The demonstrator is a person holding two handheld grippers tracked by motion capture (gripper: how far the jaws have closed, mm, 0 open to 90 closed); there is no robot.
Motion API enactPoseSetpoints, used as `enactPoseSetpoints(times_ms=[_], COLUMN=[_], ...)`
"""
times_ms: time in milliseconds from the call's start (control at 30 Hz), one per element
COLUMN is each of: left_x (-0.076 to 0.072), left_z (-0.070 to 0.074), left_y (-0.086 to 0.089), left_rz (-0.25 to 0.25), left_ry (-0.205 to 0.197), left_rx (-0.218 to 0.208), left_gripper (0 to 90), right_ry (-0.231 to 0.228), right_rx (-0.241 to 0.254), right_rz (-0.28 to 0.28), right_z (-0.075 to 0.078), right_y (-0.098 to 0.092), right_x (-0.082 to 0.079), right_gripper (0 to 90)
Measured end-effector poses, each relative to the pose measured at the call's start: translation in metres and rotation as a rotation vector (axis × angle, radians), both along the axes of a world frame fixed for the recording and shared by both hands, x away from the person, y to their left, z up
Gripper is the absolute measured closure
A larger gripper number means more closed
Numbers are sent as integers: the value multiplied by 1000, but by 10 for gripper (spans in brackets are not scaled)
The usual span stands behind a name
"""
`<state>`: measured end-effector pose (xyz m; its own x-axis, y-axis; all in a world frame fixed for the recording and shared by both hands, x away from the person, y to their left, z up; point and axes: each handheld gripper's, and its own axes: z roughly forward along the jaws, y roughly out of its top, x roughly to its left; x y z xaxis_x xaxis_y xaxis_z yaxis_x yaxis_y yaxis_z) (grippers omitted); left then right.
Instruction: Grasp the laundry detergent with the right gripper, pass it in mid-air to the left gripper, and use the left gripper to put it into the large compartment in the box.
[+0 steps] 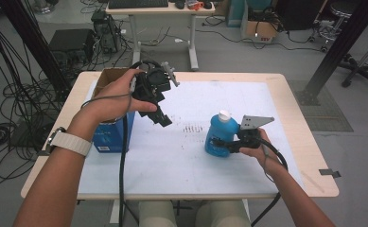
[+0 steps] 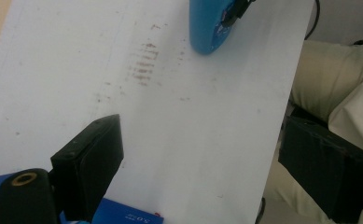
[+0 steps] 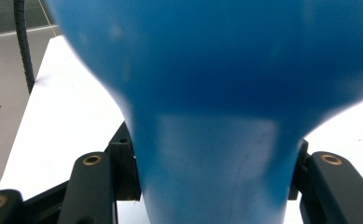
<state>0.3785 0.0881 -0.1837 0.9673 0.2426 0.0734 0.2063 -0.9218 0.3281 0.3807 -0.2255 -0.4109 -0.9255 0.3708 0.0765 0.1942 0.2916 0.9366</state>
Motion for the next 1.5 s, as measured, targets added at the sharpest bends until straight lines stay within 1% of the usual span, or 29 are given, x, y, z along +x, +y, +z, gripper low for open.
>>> enactPoseSetpoints(times_ms=[67,100,133,167,567,767,933,1000,1100,1133,1200,1233,1300,1333,1433,1500], left_x=[-1,-1,-1,-1,-6,-10,-15,-17,-20,-21,-24,-25,-27,-29,-32,-34], left_z=[0,0,0,0,4,8,13,17,21,23,27,29,32,36,42,45], left_y=[0,0,0,0,2,-1,-4,-6,-9,-10,-11,-12,-13,-14,-16,-17], left_rz=[0,0,1,0,13,17,19,20,17,12,14,14,15,14,11,17], left_ry=[0,0,0,-1,-10,-16,-19,-27,-36,-40,-44,-46,-51,-59,-62,-68], left_rx=[-2,0,-2,-1,2,7,10,10,10,15,16,13,12,9,7,7], left_gripper=[141,141,141,141,141,136,124,117,109,108,104,104,103,102,102,100], right_ry=[-1,12,13,6,0,-4,17,23,19,21,20,27,19,16,6,1], right_rx=[1,-2,-1,-2,-11,-14,2,7,2,5,8,4,-2,-1,-12,-18], right_rz=[-1,-3,-4,-3,1,6,6,6,19,23,34,28,41,44,62,84], right_z=[0,0,0,0,1,2,4,8,16,19,26,30,36,40,49,57], right_y=[0,0,0,0,0,0,-3,-5,-7,-7,-9,-9,-9,-10,-10,-10], right_x=[0,-1,-1,-1,-1,0,1,1,0,0,0,-2,-2,-3,-5,-8], right_gripper=[423,423,422,422,426,428,429,430,429,429,429,429,429,429,429,429])
